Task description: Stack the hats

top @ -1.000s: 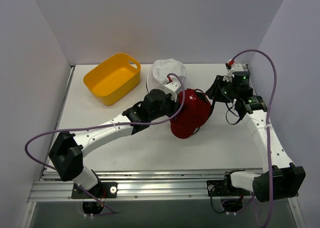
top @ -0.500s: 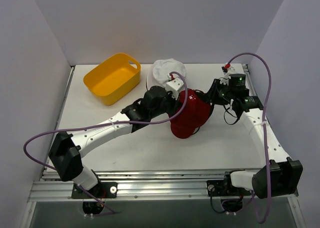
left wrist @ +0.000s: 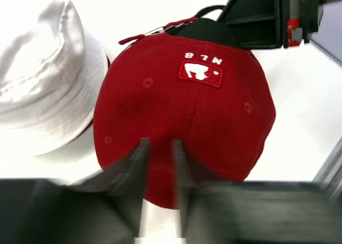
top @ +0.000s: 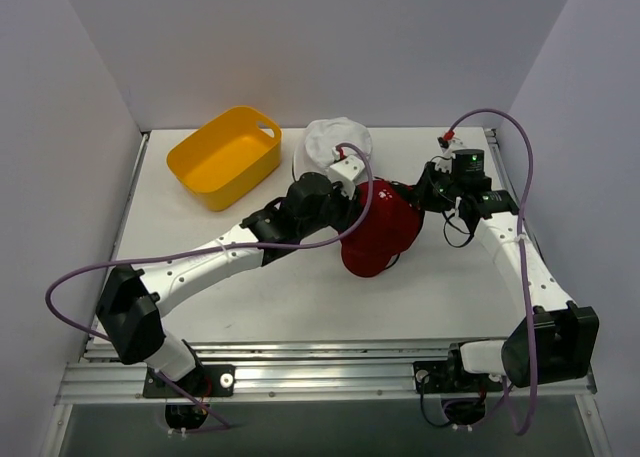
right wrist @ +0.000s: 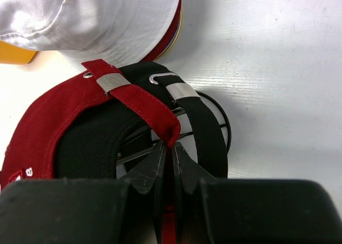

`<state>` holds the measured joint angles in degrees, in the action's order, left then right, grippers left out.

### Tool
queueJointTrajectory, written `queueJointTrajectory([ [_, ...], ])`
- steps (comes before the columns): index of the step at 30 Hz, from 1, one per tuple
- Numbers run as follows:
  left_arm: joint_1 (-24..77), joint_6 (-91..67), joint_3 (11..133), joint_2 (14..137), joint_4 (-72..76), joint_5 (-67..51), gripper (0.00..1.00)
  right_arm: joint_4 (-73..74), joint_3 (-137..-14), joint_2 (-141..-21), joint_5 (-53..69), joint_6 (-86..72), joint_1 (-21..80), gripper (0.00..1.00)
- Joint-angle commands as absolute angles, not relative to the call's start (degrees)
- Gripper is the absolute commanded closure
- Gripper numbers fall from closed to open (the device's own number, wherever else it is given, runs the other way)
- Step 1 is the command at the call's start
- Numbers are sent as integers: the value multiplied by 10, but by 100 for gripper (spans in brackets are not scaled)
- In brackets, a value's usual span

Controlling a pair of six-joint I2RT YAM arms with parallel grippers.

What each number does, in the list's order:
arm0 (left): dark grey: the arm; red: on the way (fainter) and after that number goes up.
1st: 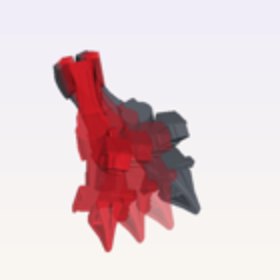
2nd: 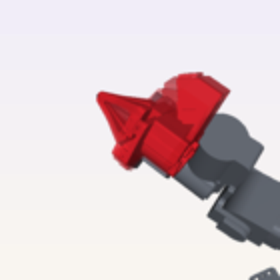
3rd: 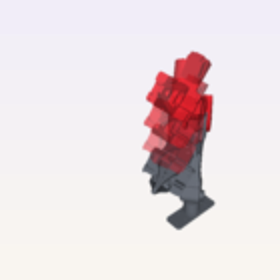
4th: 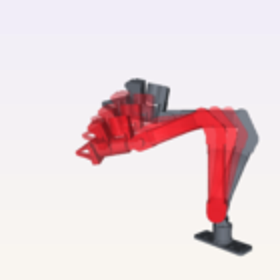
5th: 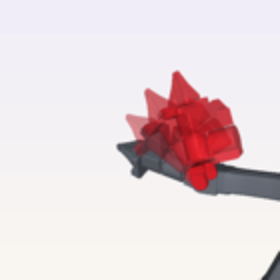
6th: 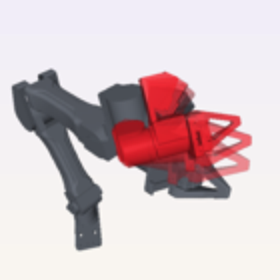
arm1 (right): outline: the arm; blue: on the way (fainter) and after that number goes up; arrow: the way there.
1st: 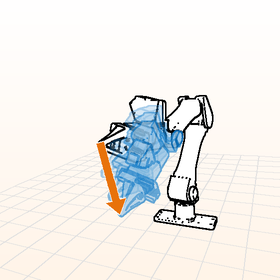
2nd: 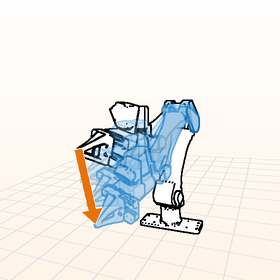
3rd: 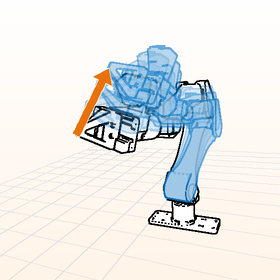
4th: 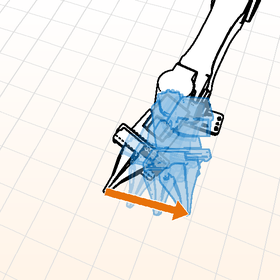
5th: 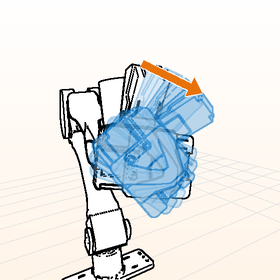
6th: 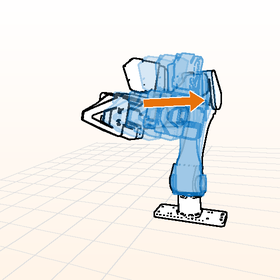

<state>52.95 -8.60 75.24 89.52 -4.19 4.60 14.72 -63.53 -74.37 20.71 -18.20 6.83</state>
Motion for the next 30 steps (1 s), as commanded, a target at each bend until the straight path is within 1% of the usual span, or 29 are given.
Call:
queueJointTrajectory([
  [1,530,-101,750,842,-42,75,60,134,-653,-721,186,-194,69,100],
  [4,527,-121,723,815,-40,63,48,125,-646,-697,171,-206,68,100],
  [10,523,-128,709,825,-44,44,35,86,-610,-679,173,-226,68,100],
  [15,507,-118,722,853,-39,3,34,87,-609,-675,174,-228,68,100],
  [21,502,-116,737,888,-37,0,34,89,-611,-675,177,-224,68,100],
  [23,500,-117,744,903,-38,-17,35,89,-610,-673,176,-223,68,100],
  [25,499,-117,748,915,-35,-20,38,88,-609,-671,177,-223,69,100],
  [26,499,-117,749,918,-33,-23,42,88,-609,-671,177,-223,69,100],
  [27,498,-117,751,921,-30,-25,56,88,-608,-671,177,-222,68,100],
  [29,498,-115,763,928,-35,-24,76,89,-608,-669,178,-221,69,100],
  [30,498,-114,766,931,-42,-21,92,89,-608,-668,178,-220,69,100],
])
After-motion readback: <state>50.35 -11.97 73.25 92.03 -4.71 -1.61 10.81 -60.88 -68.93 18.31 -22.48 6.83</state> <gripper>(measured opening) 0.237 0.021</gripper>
